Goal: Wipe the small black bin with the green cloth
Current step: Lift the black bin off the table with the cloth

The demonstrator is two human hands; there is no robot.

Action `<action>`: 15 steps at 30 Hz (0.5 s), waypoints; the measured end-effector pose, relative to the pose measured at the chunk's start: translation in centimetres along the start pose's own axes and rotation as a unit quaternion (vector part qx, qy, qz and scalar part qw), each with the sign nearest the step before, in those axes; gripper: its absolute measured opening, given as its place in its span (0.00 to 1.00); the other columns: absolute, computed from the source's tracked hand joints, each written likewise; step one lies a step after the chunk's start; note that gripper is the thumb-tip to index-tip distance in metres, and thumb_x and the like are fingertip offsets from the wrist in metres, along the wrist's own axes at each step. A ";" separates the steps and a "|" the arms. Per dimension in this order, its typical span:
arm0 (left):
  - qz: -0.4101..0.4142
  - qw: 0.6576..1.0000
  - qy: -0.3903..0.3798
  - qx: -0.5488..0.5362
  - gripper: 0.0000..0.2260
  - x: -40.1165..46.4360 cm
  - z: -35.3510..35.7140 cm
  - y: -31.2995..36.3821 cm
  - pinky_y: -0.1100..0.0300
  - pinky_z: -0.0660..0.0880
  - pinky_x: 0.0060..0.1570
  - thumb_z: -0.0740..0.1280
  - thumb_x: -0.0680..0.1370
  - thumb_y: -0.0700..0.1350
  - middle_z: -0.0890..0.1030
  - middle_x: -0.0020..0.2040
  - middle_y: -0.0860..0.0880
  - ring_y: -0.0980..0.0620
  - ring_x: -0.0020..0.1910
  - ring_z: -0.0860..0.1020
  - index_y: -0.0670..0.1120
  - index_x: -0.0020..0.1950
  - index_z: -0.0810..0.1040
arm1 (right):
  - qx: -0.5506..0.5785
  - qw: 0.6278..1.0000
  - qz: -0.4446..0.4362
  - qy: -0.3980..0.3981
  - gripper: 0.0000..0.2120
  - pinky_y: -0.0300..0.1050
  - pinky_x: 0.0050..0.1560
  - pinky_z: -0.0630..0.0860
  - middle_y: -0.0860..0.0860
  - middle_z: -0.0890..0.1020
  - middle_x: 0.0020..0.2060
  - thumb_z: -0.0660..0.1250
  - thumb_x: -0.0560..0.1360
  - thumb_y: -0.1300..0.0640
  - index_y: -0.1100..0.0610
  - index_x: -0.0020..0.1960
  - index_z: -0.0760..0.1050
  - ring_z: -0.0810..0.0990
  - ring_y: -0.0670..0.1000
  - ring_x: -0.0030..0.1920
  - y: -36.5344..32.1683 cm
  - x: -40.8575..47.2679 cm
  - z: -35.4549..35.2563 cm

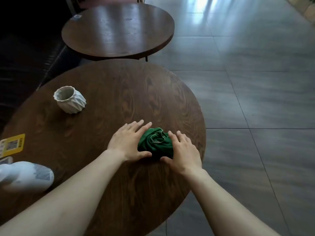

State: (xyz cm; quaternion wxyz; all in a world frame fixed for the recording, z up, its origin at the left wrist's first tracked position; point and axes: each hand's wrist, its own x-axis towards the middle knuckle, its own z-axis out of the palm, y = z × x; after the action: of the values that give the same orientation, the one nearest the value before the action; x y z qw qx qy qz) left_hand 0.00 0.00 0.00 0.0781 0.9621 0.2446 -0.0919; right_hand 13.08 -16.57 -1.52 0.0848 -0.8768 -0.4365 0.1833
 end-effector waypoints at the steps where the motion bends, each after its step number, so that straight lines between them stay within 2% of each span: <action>1: 0.008 1.000 -0.015 0.002 0.50 0.4 0.3 0.0 0.51 0.52 0.80 0.67 0.69 0.73 0.53 0.83 0.52 0.49 0.82 0.54 0.61 0.81 0.43 | 0.005 1.000 -0.002 -0.008 0.48 0.56 0.77 0.64 0.56 0.58 0.82 0.74 0.74 0.39 0.48 0.83 0.51 0.55 0.58 0.82 0.1 0.4 0.4; 7: 0.031 0.998 -0.048 0.003 0.52 2.2 2.7 -0.1 0.53 0.50 0.81 0.72 0.70 0.67 0.48 0.84 0.53 0.50 0.83 0.50 0.59 0.81 0.39 | 0.031 0.999 -0.008 -0.029 0.49 0.56 0.78 0.62 0.54 0.54 0.84 0.76 0.74 0.44 0.48 0.84 0.48 0.52 0.57 0.83 0.4 1.7 2.0; 10: 0.027 0.996 -0.079 -0.004 0.47 2.4 3.3 0.3 0.52 0.57 0.78 0.73 0.74 0.58 0.51 0.84 0.54 0.50 0.82 0.51 0.58 0.82 0.45 | 0.029 0.999 -0.009 -0.042 0.47 0.56 0.76 0.66 0.54 0.58 0.82 0.76 0.75 0.48 0.49 0.84 0.50 0.57 0.58 0.82 0.5 1.7 2.5; 12: 0.021 0.998 -0.066 -0.006 0.41 2.2 3.4 0.5 0.51 0.67 0.72 0.73 0.75 0.48 0.57 0.82 0.55 0.50 0.80 0.57 0.57 0.81 0.52 | 0.007 1.000 -0.016 -0.024 0.40 0.55 0.71 0.72 0.53 0.66 0.79 0.74 0.77 0.51 0.51 0.82 0.56 0.65 0.57 0.77 0.5 1.4 2.8; 15: 0.022 0.999 -0.031 0.004 0.33 1.8 3.1 0.6 0.52 0.76 0.57 0.69 0.75 0.41 0.70 0.74 0.56 0.50 0.70 0.69 0.57 0.77 0.61 | -0.010 0.999 -0.033 0.040 0.22 0.50 0.54 0.79 0.51 0.80 0.63 0.68 0.80 0.61 0.52 0.73 0.72 0.77 0.55 0.60 0.5 1.0 2.7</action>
State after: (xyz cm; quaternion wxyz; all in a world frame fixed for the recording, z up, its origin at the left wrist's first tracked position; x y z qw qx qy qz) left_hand 1.42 -0.29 -3.38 0.0838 0.9642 0.2205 -0.1211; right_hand 12.89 -16.09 -4.43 0.0992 -0.8694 -0.4632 0.1408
